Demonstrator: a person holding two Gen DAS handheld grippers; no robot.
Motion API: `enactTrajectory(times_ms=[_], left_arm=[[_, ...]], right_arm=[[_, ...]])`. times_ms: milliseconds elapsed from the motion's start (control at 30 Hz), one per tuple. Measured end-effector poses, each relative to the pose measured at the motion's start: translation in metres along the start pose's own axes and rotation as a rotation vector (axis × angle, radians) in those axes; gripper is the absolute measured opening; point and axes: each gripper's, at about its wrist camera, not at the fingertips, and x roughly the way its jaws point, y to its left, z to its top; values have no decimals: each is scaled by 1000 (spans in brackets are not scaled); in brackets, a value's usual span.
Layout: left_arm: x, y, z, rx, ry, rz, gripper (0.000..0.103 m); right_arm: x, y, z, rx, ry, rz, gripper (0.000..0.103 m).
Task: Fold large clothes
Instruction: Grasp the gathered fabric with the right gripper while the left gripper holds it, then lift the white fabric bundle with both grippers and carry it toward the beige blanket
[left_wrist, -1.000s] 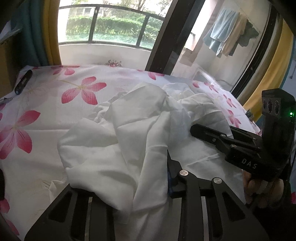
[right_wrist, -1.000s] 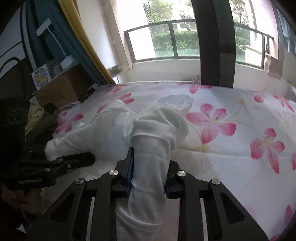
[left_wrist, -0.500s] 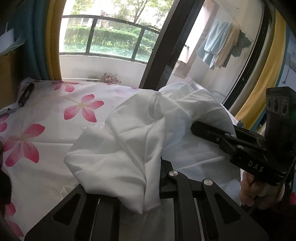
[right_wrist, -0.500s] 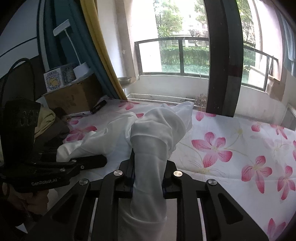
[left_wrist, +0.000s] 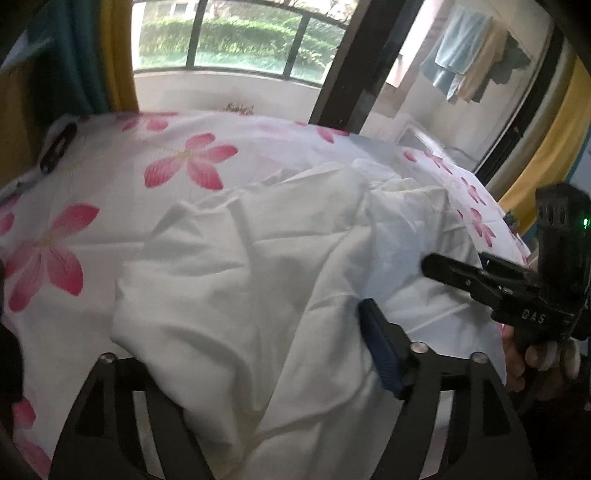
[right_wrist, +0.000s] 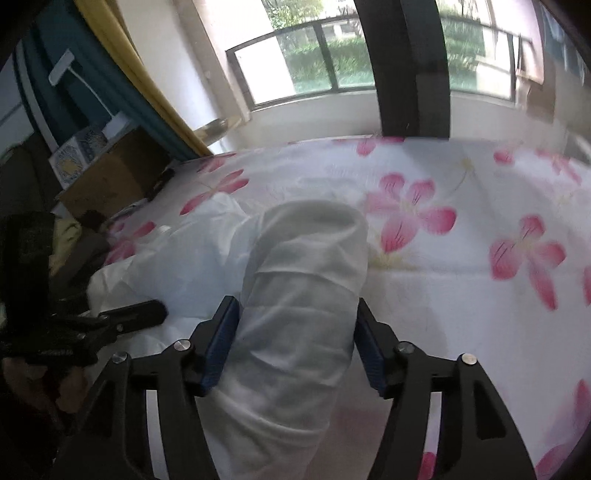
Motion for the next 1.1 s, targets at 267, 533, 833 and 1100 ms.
enactTrajectory(times_ms=[267, 533, 833, 1100], left_arm=[[8, -11, -4, 89, 9, -42, 75], [-1, -20, -6, 71, -35, -92, 24], [-43, -25, -4, 77, -147, -90, 20], [-81, -24, -7, 85, -232, -82, 20]], right_arm=[[16, 10, -9, 0, 24, 131, 57], [7, 21, -5, -18, -30, 180, 22], [-25, 57, 10, -111, -135, 173, 18], [-46, 87, 18, -173, -199, 185, 18]])
